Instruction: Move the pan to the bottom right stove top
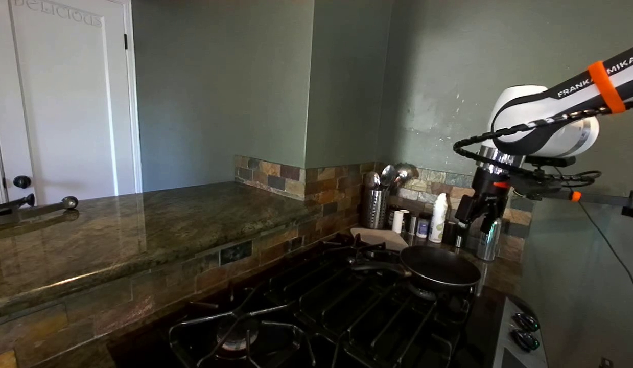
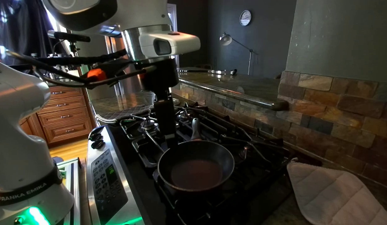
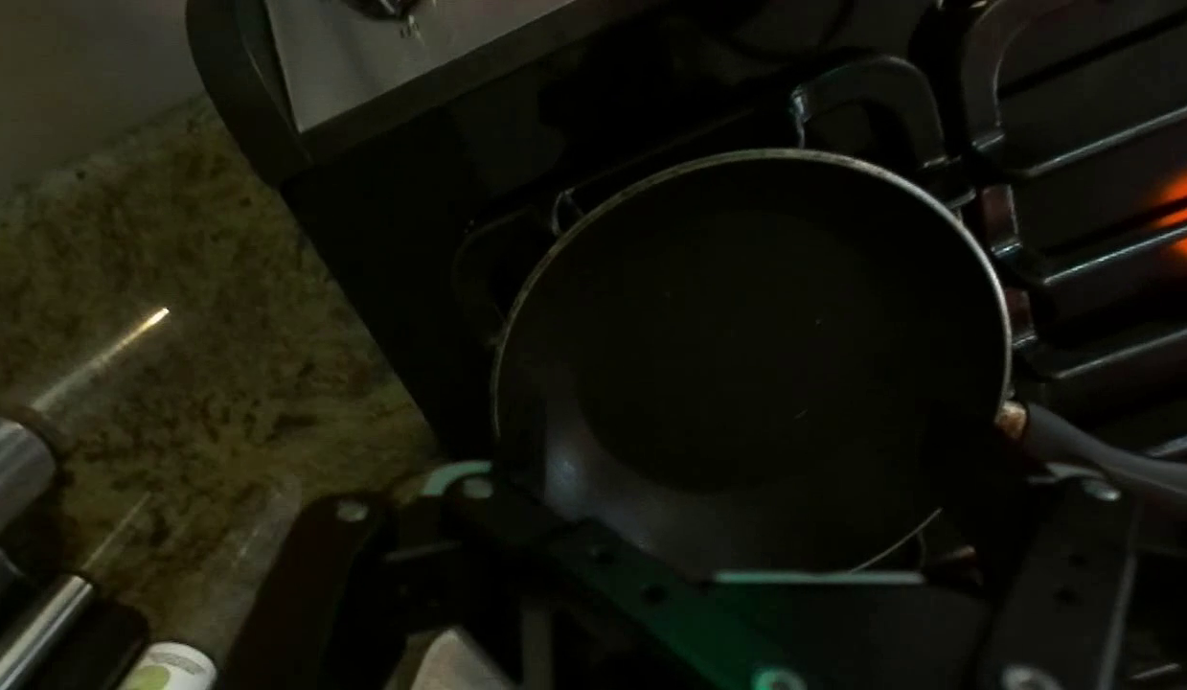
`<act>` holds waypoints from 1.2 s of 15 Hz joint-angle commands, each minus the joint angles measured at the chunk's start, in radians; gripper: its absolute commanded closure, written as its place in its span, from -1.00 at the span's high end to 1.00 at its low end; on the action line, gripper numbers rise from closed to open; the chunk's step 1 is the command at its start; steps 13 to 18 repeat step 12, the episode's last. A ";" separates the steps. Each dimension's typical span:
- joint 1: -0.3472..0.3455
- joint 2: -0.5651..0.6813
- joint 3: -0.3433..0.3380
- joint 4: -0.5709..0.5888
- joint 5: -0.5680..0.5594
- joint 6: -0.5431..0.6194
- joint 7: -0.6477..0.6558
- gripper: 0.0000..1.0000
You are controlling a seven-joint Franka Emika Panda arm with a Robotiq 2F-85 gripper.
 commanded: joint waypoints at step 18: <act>0.058 -0.032 -0.046 0.012 -0.067 -0.004 -0.167 1.00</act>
